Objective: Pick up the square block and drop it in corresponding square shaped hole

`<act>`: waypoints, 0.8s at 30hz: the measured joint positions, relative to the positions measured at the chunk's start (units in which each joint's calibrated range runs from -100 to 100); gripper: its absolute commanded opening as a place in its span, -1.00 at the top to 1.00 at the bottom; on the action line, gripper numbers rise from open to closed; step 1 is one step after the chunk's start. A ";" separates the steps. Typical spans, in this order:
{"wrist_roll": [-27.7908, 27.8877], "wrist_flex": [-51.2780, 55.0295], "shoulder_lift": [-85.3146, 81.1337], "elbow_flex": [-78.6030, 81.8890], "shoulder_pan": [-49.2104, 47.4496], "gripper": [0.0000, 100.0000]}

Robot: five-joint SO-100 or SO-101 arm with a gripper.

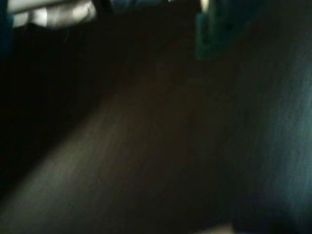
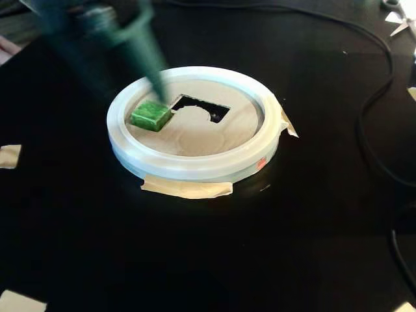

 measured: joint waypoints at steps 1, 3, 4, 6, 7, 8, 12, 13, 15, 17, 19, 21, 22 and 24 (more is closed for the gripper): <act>0.20 0.00 -1.87 2.15 2.70 -0.24; 0.93 -2.23 -6.60 7.32 6.79 -0.24; 1.17 -4.27 -10.25 11.62 7.99 -0.26; 1.61 -9.51 -19.88 23.13 10.29 -0.26; 1.61 -11.15 -22.29 26.55 10.69 -0.27; 1.61 -13.77 -25.59 30.84 10.99 -0.27; 1.61 -24.05 -44.58 50.46 11.29 -0.28; 1.61 -26.58 -48.68 54.56 11.19 -0.28; 1.61 -31.52 -59.83 66.28 10.99 -0.28; 1.61 -33.75 -64.82 71.55 11.39 -0.28; 1.76 -35.69 -71.87 78.18 11.69 -0.28; 1.76 -36.28 -79.89 84.92 11.69 -0.28; 1.76 -36.37 -81.50 86.58 11.69 -0.28; 1.90 -37.05 -85.42 91.26 11.69 -0.27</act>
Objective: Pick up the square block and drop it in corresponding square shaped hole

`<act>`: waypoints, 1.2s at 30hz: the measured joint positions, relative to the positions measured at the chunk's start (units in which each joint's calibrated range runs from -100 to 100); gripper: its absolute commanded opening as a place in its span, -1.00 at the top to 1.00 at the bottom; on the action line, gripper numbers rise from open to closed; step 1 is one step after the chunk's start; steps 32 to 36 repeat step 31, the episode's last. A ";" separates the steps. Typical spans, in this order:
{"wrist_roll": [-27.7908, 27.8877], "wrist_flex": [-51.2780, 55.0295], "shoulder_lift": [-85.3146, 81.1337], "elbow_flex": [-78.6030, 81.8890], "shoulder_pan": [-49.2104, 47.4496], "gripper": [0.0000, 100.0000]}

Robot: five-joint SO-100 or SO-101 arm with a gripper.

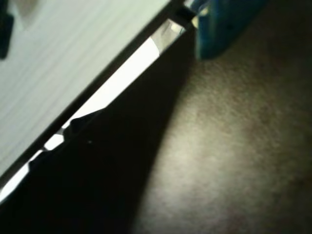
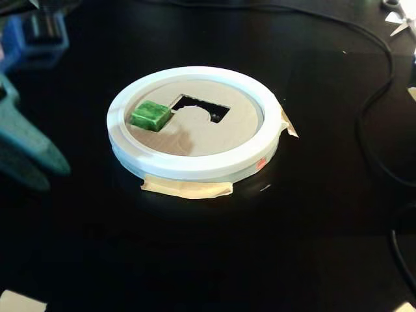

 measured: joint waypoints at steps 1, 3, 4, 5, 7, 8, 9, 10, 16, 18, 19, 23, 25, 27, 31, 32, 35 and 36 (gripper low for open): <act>0.10 -0.19 -1.43 3.03 0.10 -0.27; 0.10 -0.39 -2.50 4.88 0.60 -0.25; 0.10 -0.58 -2.85 5.47 0.60 -0.25; 0.10 -0.58 -3.12 6.05 0.40 -0.27; 0.10 -0.58 -3.30 6.44 -0.30 -0.25; 0.10 -0.58 -3.39 6.44 -0.30 -0.25; 0.10 -0.58 -3.48 6.44 -0.10 -0.25; 0.10 -0.58 -3.57 6.54 0.00 -0.25; 0.10 -0.58 -3.66 6.54 0.10 -0.25; 0.10 -0.58 -3.66 6.54 0.10 -0.25; 0.10 -0.58 -3.66 6.54 0.10 -0.25; 0.10 -0.58 -3.66 6.54 0.10 -0.25; 0.10 -0.58 -3.66 6.54 0.00 -0.25; 0.10 -0.58 -3.66 6.54 0.00 -0.25; 0.10 -0.58 -3.66 6.54 0.00 -0.25; 0.10 -0.58 -3.66 6.54 0.00 -0.25; 0.10 -0.58 -3.66 6.54 0.00 -0.25; 0.10 -0.58 -3.66 6.54 0.00 -0.25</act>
